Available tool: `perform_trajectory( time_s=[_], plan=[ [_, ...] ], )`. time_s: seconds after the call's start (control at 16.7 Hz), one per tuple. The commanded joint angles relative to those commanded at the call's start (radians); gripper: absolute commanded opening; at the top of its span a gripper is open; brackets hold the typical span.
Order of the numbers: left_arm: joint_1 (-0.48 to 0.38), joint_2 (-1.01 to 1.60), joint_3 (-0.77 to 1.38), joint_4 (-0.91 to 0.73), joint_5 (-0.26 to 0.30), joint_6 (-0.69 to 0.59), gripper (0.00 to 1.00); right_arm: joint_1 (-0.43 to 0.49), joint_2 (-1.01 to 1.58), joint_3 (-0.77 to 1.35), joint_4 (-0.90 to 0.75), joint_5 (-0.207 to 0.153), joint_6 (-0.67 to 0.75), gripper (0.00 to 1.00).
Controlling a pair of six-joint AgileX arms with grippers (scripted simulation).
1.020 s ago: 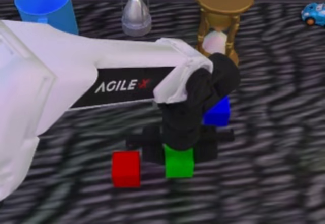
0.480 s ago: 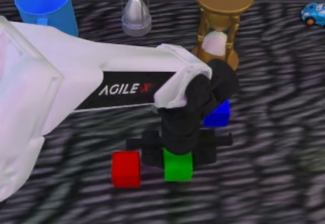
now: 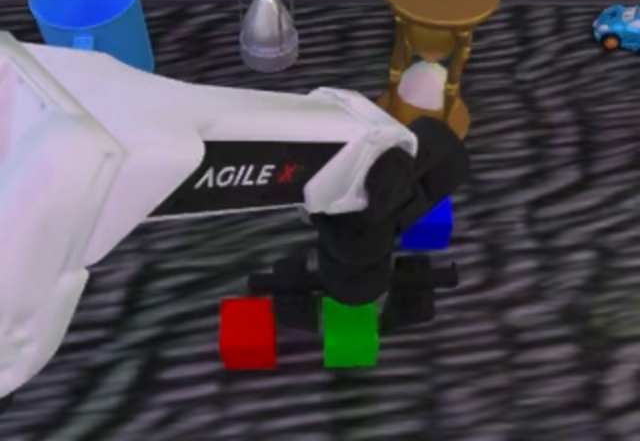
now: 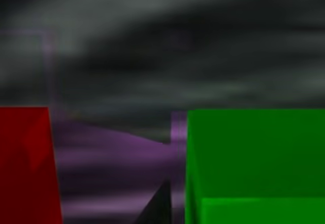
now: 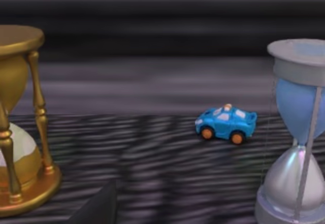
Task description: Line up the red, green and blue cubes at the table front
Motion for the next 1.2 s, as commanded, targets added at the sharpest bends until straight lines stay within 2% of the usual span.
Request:
perform_trajectory(
  time_s=[0.06,0.12,0.66,1.02,1.2],
  plan=[
    [0.0,0.0,0.0,0.0,0.0,0.0,0.98,0.0,0.0,0.0,0.0,0.0,0.0,1.0],
    [0.0,0.0,0.0,0.0,0.0,0.0,1.0,0.0,0.0,0.0,0.0,0.0,0.0,1.0],
    [0.002,-0.001,0.003,-0.004,0.0,-0.001,1.0,0.0,0.0,0.0,0.0,0.0,0.0,1.0],
    [0.01,-0.061,0.13,-0.202,0.0,-0.006,1.0,0.0,0.0,0.0,0.0,0.0,0.0,1.0],
    [0.015,-0.083,0.163,-0.246,-0.001,-0.006,1.0,0.0,0.0,0.0,0.0,0.0,0.0,1.0]
  ],
)
